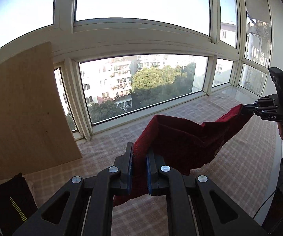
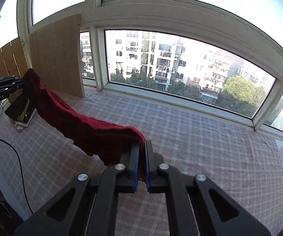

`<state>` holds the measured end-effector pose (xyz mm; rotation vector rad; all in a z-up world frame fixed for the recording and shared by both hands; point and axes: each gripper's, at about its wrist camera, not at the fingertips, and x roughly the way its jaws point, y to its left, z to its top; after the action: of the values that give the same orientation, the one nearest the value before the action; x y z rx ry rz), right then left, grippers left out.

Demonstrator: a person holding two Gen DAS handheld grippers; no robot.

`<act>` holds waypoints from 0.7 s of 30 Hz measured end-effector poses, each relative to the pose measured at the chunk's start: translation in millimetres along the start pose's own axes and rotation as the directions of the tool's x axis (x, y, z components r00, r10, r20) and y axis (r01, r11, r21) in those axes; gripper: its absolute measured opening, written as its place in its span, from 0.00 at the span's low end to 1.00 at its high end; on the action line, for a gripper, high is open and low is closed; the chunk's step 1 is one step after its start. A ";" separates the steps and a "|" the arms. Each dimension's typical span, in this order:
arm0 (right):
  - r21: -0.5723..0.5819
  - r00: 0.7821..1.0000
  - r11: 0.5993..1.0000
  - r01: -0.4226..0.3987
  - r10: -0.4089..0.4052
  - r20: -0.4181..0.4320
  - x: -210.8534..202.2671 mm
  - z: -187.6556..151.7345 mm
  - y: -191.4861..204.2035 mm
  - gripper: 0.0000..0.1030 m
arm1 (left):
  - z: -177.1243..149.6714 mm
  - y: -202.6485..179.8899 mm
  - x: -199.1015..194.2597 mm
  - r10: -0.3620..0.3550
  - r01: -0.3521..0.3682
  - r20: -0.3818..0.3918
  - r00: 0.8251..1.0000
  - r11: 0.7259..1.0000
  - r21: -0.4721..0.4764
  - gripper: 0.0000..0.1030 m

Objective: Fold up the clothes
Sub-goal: 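Lift the shorts with the left tool while the right tool grasps the other waistband edge, then lay the held shorts flat on the table and open both tools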

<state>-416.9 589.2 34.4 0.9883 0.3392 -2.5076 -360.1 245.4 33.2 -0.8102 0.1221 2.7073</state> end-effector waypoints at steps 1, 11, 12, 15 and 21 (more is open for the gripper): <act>-0.015 1.000 1.000 0.002 -0.002 0.003 -6.3 2.9 11.4 0.05 | -1.5 4.2 -14.3 0.005 -0.005 0.015 1.000 1.000 0.002 0.10; -0.107 1.000 0.994 0.015 -0.013 0.013 -54.0 14.0 132.2 0.05 | -38.7 43.9 -133.2 -0.012 0.013 0.079 0.997 1.000 -0.005 0.10; -0.113 1.000 0.993 0.012 -0.012 0.006 -54.9 13.5 142.8 0.05 | -43.2 47.9 -140.9 -0.018 0.019 0.073 0.997 1.000 -0.007 0.10; -0.123 0.999 0.992 -0.001 -0.002 -0.032 -52.0 8.4 166.0 0.05 | -56.5 60.0 -163.8 -0.036 0.037 0.057 0.998 0.999 -0.012 0.10; -0.105 0.988 0.993 -0.049 0.033 -0.151 39.8 11.4 186.8 0.05 | -89.8 108.6 -116.4 -0.015 0.008 -0.080 0.997 0.996 -0.085 0.10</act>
<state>-362.5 408.6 1.9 1.1303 0.4898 -2.3572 -255.8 95.8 21.2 -0.9422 0.0207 2.6852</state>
